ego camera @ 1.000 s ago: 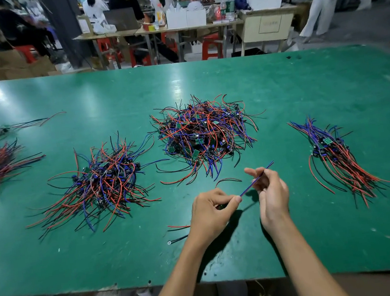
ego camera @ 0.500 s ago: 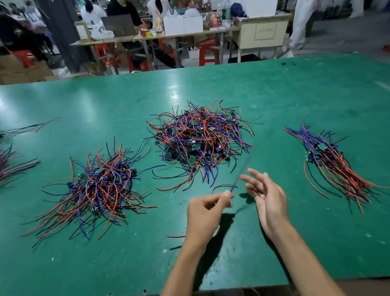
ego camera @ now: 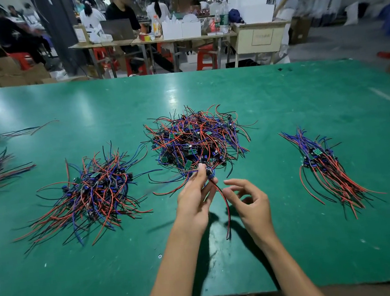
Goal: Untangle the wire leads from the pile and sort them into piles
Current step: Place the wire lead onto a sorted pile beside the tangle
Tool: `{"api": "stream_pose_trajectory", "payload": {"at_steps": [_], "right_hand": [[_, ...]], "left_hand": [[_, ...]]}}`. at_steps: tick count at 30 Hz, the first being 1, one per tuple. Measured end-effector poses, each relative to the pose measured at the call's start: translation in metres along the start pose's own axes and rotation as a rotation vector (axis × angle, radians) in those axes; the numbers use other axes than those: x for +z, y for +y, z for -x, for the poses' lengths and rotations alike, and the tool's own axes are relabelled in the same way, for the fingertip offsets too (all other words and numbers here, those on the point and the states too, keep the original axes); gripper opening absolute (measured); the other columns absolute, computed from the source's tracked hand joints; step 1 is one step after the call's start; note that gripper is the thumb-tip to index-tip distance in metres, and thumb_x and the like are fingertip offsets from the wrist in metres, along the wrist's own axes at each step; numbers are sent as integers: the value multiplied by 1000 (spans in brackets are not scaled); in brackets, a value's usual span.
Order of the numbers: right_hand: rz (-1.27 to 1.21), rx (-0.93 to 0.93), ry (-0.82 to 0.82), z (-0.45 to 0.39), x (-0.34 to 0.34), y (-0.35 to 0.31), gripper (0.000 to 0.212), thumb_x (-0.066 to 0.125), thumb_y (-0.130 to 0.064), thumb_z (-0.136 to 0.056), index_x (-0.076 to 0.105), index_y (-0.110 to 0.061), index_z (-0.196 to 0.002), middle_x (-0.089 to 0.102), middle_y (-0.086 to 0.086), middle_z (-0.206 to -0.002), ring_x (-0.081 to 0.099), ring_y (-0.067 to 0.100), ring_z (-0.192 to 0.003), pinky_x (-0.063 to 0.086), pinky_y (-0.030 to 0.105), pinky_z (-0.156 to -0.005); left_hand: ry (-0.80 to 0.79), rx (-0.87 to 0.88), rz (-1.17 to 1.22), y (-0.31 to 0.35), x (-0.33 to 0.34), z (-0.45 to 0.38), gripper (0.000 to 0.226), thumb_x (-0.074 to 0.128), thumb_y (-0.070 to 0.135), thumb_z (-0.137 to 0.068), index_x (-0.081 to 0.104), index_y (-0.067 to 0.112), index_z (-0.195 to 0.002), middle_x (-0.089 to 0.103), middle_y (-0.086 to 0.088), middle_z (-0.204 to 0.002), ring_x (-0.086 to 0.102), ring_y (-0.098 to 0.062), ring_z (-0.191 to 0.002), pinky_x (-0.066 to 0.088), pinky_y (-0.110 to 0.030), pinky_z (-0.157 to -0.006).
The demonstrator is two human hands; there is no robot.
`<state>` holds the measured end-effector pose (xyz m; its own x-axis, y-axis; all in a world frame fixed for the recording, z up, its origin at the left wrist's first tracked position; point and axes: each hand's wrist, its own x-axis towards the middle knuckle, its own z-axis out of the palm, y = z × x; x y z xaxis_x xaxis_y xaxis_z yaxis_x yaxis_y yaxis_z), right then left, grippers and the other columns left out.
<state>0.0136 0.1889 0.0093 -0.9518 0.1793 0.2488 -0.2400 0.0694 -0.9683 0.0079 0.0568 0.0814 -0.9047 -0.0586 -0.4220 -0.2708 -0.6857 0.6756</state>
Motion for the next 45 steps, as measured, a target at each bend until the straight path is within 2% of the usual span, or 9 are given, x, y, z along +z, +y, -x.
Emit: {"api": "stream_pose_trajectory", "payload": {"at_steps": [4,12,24,29,32,34,38,42,45], "right_hand": [[9,8,19,0,0,1,11,73,-24,-94,76,-33,-97,73,-5,-87,64,8,-71,57,31,-58],[-122,41,-137,5,-3,-9,20,72,-42,-91,79,-24,-99,75,4,-89,65,10,-76,52,18,-62],[-180,130,-64,-3,-3,0,22,76,-37,-81,76,-16,-74,75,2,-74,62,10,-69,50,18,-70],[-215,153,18,-5,-5,4,32,68,-41,-88,70,-12,-74,71,-1,-71,59,7,-68,48,15,-70],[-242,169,9,-7,-8,7,32,65,-41,-90,68,-15,-72,67,-4,-68,56,7,-67,47,14,-71],[-182,141,-43,-7,-7,7,32,62,-41,-92,66,-14,-74,66,-6,-67,57,5,-67,46,14,-71],[113,76,-181,-4,-2,13,36,64,-48,-94,71,-15,-83,74,-2,-80,65,15,-75,52,39,-75],[238,37,-63,-2,-1,13,44,63,-66,-83,75,-23,-83,74,-4,-80,68,13,-75,54,39,-73],[227,22,-5,-4,-3,12,22,72,-55,-85,77,-33,-84,74,-11,-82,67,10,-79,53,36,-75]], "left_hand": [[-40,-30,136,3,-4,-1,29,77,31,-75,71,14,-97,76,0,-82,73,-13,-70,60,-23,-66],[18,26,30,-6,-16,-1,50,81,32,-65,70,8,-107,78,-8,-90,76,-17,-76,60,-21,-66],[-15,268,-114,-39,-34,2,24,84,19,-65,73,8,-84,76,-19,-86,76,-26,-79,59,-24,-67],[-329,541,-637,-17,-64,-3,51,92,4,-65,74,19,-109,77,-7,-103,74,-25,-93,60,-29,-80],[-239,653,-945,1,-79,-11,44,85,6,-78,70,23,-116,77,5,-102,74,-16,-88,59,-32,-86],[-251,554,-917,11,-74,-13,23,68,16,-95,69,16,-117,77,-2,-103,75,-20,-87,59,-35,-86],[-437,178,-892,14,-48,-10,37,50,33,-104,70,5,-116,72,-19,-107,75,-29,-79,62,-33,-78],[-476,157,-906,5,-38,-11,20,60,15,-101,74,5,-111,75,-6,-91,61,-12,-51,53,-21,-51],[-407,212,-969,-5,-37,-17,17,58,12,-101,75,13,-101,76,1,-79,48,-11,-47,40,-19,-47]]}}
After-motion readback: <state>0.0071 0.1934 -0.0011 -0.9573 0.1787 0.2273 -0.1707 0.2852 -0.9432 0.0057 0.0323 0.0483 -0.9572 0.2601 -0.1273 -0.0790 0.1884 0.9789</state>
